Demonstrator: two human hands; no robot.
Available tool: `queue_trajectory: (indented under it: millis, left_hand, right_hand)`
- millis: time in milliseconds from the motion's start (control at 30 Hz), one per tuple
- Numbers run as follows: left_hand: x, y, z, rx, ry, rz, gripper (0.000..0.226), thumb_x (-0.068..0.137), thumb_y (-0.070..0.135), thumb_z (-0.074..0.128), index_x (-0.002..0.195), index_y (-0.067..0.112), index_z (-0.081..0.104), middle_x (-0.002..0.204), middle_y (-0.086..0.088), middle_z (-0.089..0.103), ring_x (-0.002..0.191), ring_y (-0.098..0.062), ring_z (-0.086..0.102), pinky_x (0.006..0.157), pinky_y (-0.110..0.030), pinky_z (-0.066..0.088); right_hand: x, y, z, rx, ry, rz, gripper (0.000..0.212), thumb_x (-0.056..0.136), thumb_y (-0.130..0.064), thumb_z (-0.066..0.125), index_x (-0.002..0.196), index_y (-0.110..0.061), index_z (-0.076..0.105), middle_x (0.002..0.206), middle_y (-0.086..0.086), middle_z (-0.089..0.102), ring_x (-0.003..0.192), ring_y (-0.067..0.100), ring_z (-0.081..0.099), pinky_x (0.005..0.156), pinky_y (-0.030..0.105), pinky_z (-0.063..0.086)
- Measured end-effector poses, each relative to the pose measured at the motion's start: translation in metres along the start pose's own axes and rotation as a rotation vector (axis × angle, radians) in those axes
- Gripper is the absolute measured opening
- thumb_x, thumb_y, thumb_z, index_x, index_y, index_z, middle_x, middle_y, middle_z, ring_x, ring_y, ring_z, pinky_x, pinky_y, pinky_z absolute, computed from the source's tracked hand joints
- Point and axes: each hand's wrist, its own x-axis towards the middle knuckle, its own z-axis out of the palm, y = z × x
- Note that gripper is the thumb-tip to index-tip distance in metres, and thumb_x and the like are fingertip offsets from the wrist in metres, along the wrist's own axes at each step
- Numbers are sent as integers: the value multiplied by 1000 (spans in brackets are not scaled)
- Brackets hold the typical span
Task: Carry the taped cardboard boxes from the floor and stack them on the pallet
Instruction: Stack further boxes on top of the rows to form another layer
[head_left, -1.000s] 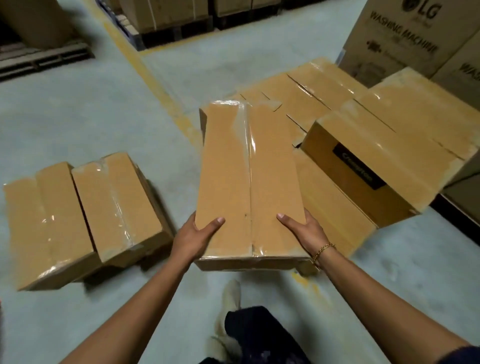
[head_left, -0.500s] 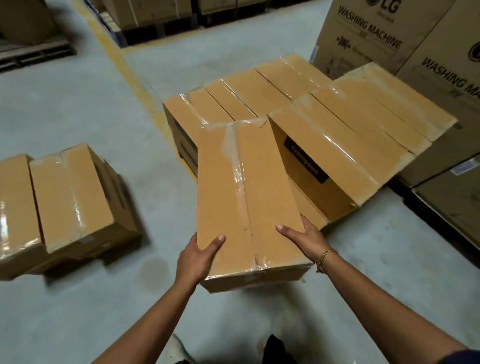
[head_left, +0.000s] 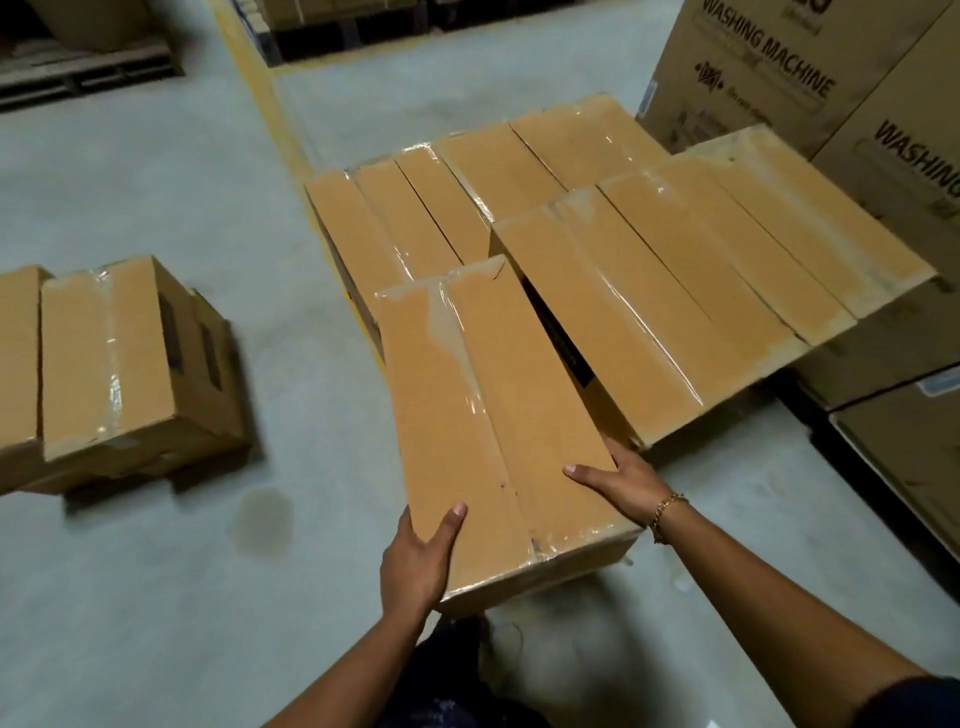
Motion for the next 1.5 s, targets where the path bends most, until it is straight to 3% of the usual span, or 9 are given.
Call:
queue_trajectory:
  millis: [200,500,700,800,1033,1233,1333,1400,1500]
  left_hand:
    - [7,9,36,0,21,-3,84,77,87,51,140,33,51,119,10,70,99,-18,65,87,-33,51]
    - [7,6,85,34,-2,-21,86,78,89,48,146,36,45,128,10,68,110,-21,67,94,-35,53]
    - [4,3,134,-36,41,-81,67,88,69,61,142,30,50,129,1,68,113,-26,66,95,-37,52]
    - [5,-4,149,-48,78,-132,67,87,64,65,141,26,49,131,-4,67,113,-30,64,97,-42,52]
    - [-7,-4,161,20,33,-112,93,76,51,84,149,25,32,141,-2,56,121,-32,59,99,-46,51]
    - [-37,-22,157,91,-90,58,118,54,61,93,142,42,17,138,17,49,122,-13,54,94,-35,51]
    - [-46,-39,165,203,-113,20,149,51,68,91,155,39,-12,154,10,43,131,-20,54,100,-43,53]
    - [-49,-44,170,251,-98,-4,150,59,58,91,154,40,-25,157,5,42,131,-24,56,98,-41,53]
    - [-46,-40,176,265,-21,-28,137,70,48,84,154,38,-23,148,2,54,120,-28,63,90,-40,54]
  right_hand:
    - [27,16,-22,-35,13,-15,70,82,-51,77,142,-29,50,120,-11,62,114,18,58,97,39,50]
    - [48,38,-55,-197,-2,-40,78,83,-48,77,149,-25,42,132,-3,61,121,23,58,99,34,48]
    - [52,68,-82,-315,-24,-112,78,74,-49,79,141,-23,49,135,1,60,114,23,61,99,41,52]
    - [54,86,-91,-378,-74,-106,94,71,-53,77,150,-19,40,147,5,50,126,27,54,105,47,48]
    - [56,106,-100,-496,-187,-184,102,70,-51,83,154,-24,32,146,5,47,127,25,53,107,44,47]
    - [53,115,-118,-923,-89,-473,115,73,-76,66,160,-25,11,167,-1,12,151,23,17,120,49,23]
    - [57,122,-126,-1140,-77,-486,138,60,-92,59,160,-24,-8,168,2,-13,154,28,-3,123,51,9]
    - [61,128,-125,-1224,-78,-476,146,56,-92,62,158,-23,-17,166,5,-21,154,31,-11,122,53,3]
    - [68,129,-125,-1264,-48,-460,148,58,-87,68,157,-20,-20,166,7,-24,154,32,-16,122,54,0]
